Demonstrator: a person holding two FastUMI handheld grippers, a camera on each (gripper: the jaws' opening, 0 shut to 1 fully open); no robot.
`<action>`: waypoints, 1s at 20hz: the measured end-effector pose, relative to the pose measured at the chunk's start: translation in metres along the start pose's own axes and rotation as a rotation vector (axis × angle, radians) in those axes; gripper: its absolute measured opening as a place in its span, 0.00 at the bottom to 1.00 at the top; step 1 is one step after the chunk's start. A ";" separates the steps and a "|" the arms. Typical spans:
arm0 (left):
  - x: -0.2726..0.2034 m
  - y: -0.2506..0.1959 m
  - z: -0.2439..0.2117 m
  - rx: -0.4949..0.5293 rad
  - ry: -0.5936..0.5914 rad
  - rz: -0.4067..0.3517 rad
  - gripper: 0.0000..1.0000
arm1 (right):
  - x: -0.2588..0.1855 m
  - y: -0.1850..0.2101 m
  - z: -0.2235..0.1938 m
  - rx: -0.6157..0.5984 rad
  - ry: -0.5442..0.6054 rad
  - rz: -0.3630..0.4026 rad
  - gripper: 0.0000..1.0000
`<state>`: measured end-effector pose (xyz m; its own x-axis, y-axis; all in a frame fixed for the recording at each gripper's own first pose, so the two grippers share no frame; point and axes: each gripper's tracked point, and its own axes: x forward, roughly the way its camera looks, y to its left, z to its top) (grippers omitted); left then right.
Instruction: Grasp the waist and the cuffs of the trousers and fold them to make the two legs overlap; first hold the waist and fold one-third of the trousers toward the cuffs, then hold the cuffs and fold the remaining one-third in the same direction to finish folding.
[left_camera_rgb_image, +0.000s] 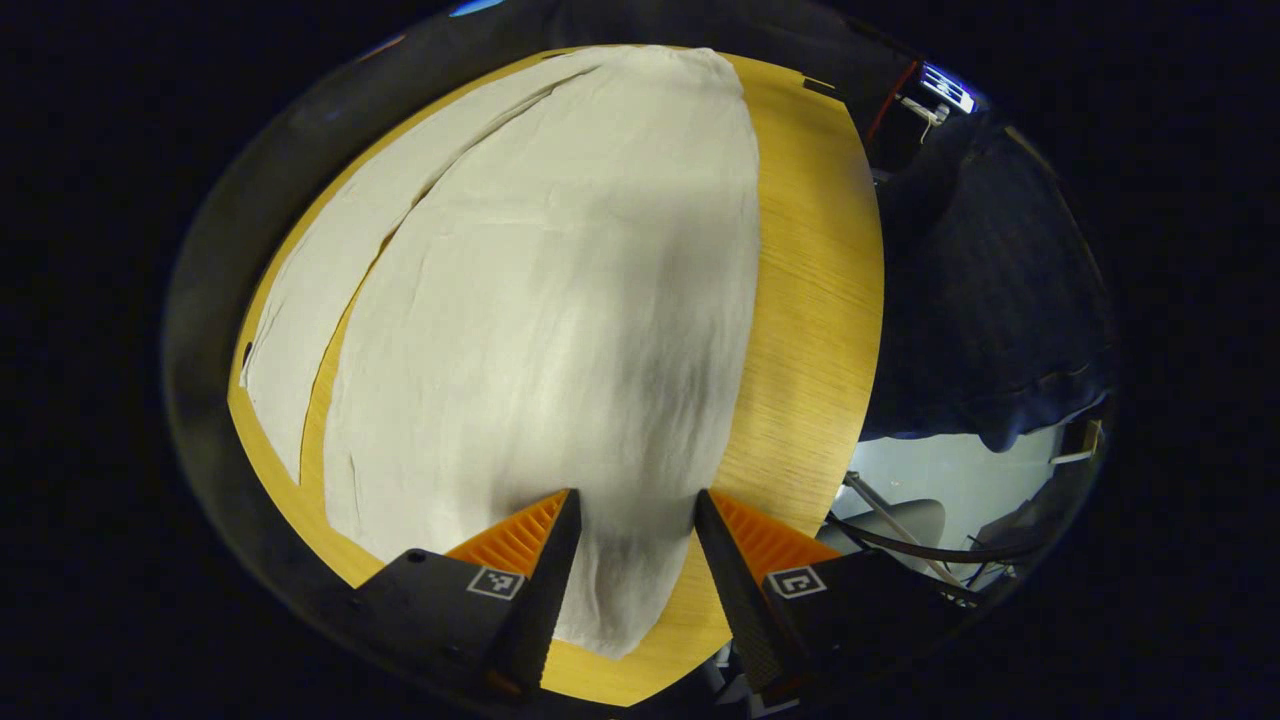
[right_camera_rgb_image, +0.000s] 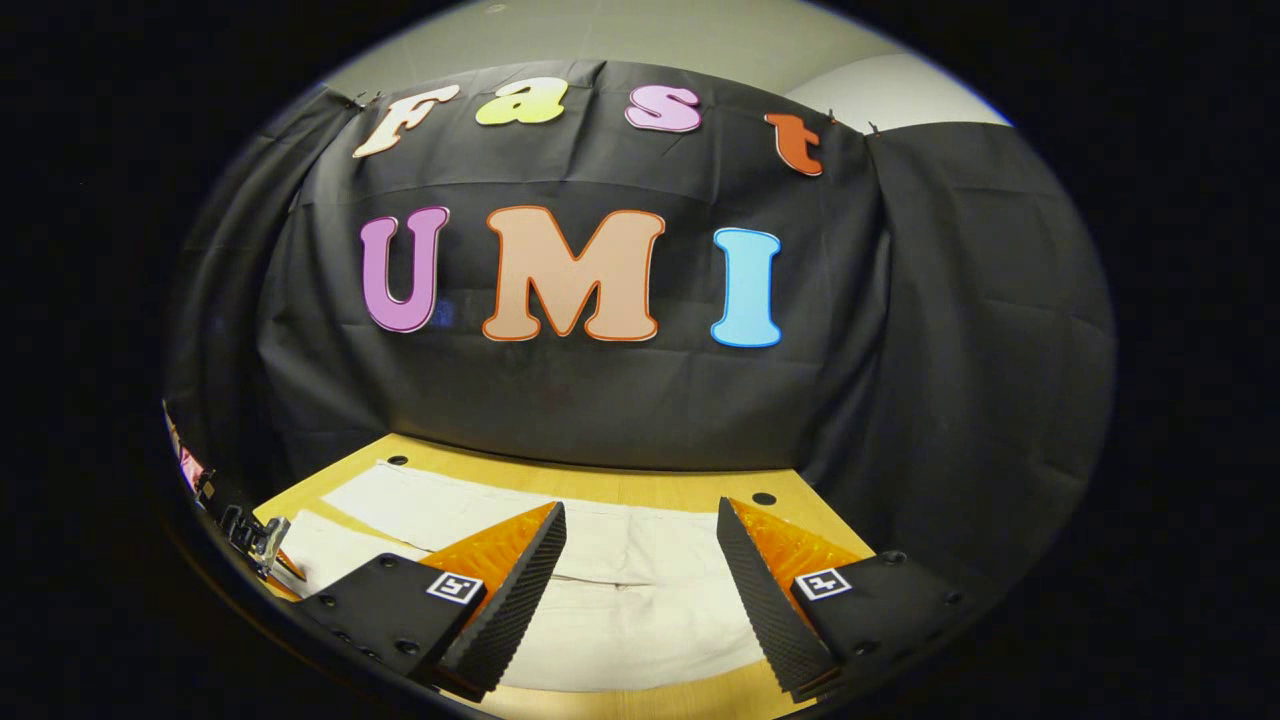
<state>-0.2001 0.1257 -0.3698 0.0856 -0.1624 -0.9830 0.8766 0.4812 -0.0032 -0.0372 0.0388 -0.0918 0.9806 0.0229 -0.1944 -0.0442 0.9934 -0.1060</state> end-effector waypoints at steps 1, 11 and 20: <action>0.001 0.000 -0.001 0.009 0.005 0.001 0.70 | 0.003 0.001 0.000 -0.005 0.002 0.019 0.97; 0.002 0.024 0.003 0.013 0.092 0.037 0.07 | 0.038 0.029 -0.040 -0.140 0.111 0.320 0.98; 0.002 0.025 0.001 0.018 0.126 0.050 0.02 | 0.034 -0.005 -0.161 -0.430 0.408 0.558 0.97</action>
<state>-0.1777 0.1370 -0.3715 0.0702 -0.0290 -0.9971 0.8811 0.4704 0.0483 -0.0347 0.0163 -0.2553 0.6493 0.3763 -0.6609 -0.6566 0.7158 -0.2375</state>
